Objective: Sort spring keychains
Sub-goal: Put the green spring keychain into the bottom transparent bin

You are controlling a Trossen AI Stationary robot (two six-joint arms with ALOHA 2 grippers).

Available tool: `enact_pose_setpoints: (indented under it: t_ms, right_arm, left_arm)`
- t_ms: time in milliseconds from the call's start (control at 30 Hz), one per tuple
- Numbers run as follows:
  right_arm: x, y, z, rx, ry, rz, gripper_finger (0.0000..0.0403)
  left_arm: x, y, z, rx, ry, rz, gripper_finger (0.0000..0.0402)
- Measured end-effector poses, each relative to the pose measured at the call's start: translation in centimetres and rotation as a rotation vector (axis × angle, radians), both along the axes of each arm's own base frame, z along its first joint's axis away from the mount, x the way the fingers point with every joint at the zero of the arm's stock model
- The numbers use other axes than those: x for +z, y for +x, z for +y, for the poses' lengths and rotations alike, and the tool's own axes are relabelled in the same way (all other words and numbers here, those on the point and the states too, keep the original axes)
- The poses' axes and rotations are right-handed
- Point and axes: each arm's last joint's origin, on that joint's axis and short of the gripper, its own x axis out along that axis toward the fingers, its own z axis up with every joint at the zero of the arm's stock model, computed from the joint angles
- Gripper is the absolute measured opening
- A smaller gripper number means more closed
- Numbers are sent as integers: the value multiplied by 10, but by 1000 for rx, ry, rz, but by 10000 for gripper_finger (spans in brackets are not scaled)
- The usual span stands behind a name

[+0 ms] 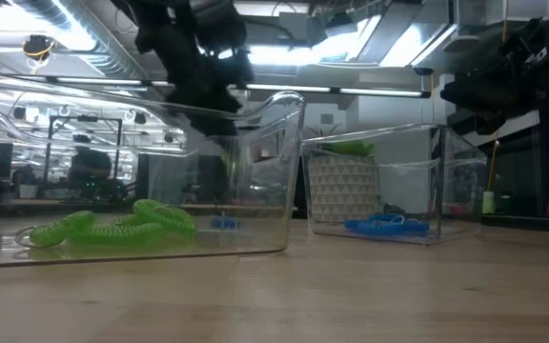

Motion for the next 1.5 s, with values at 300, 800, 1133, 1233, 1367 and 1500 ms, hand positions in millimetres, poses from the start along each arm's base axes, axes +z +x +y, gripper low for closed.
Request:
enact_pose_setpoints:
  t_ms: [300,800,1133,1233,1367,1500]
  right_arm:
    - [0,0,0,0,0,0,67]
    - [0,0,0,0,0,0,67]
    - [0,0,0,0,0,0,67]
    - [0,0,0,0,0,0,67]
    - [0,0,0,0,0,0,67]
    - [0,0,0,0,0,0,67]
  left_arm:
    - [40,-18,-1,157,63,-141,29]
    - [91,-37,-3,331,78,-451,30]
    - [97,-37,-4,343,-5,-522,28]
    - [98,-35,-8,299,-47,-539,29]
    - [100,-33,-15,198,-98,-563,27]
    - [101,-31,-23,122,-186,-566,28]
